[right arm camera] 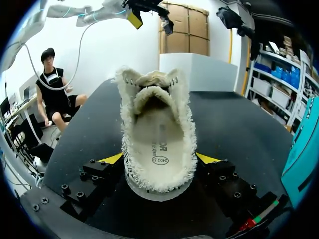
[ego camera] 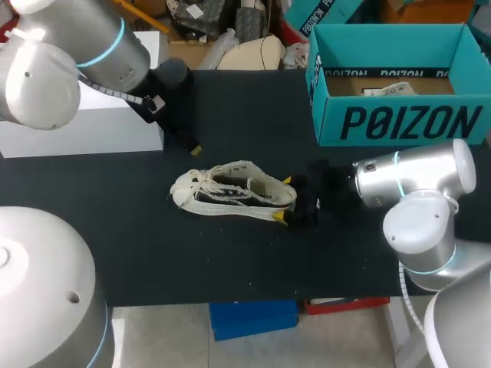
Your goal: Take the shoe out of the shoebox, open the shoe tongue, remove and reinsert the insole, then place the shoe into the shoebox
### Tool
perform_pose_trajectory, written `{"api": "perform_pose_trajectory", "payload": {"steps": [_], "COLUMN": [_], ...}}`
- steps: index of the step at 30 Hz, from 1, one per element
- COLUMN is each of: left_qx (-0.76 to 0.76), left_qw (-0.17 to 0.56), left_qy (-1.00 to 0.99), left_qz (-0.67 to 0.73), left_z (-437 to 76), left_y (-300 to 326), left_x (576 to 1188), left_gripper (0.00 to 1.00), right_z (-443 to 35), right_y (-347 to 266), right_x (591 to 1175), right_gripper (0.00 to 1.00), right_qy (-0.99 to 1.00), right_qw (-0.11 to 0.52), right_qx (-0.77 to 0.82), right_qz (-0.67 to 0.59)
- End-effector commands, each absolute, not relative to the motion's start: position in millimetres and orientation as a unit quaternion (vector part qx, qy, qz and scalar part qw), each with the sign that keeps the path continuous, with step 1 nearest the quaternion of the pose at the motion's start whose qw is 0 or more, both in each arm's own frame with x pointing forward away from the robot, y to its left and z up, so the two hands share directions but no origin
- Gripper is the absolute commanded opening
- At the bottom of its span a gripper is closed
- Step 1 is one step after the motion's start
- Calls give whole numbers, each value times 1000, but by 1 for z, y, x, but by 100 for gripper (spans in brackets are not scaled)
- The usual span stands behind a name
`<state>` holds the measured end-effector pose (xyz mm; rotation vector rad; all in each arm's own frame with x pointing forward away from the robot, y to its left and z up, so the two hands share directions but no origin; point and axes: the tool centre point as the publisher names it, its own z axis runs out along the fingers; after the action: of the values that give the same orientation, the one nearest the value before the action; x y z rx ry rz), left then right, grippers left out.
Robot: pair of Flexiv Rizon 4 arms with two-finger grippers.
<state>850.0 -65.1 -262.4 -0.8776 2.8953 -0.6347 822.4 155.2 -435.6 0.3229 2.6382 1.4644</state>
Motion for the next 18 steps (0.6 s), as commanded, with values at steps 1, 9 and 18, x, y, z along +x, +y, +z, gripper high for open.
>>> {"api": "perform_pose_trajectory", "payload": {"steps": [1, 9, 18], "left_qx": [-577, -577, -610], "left_qw": [105, 105, 147], "left_qy": [810, 810, 777], "left_qz": [2, 2, 53], "left_z": [-265, -265, -273], "left_y": [-76, -76, -101], "left_x": [851, 851, 834], "left_gripper": [100, 100, 100], "right_z": [-437, -437, -437], "right_y": [158, 158, 158], "right_x": [822, 822, 822], "right_gripper": [0, 0, 0], "right_qy": [869, 869, 869], "right_qw": [54, 54, 54], "right_qx": [108, 108, 108], "right_qz": [481, 481, 481]}}
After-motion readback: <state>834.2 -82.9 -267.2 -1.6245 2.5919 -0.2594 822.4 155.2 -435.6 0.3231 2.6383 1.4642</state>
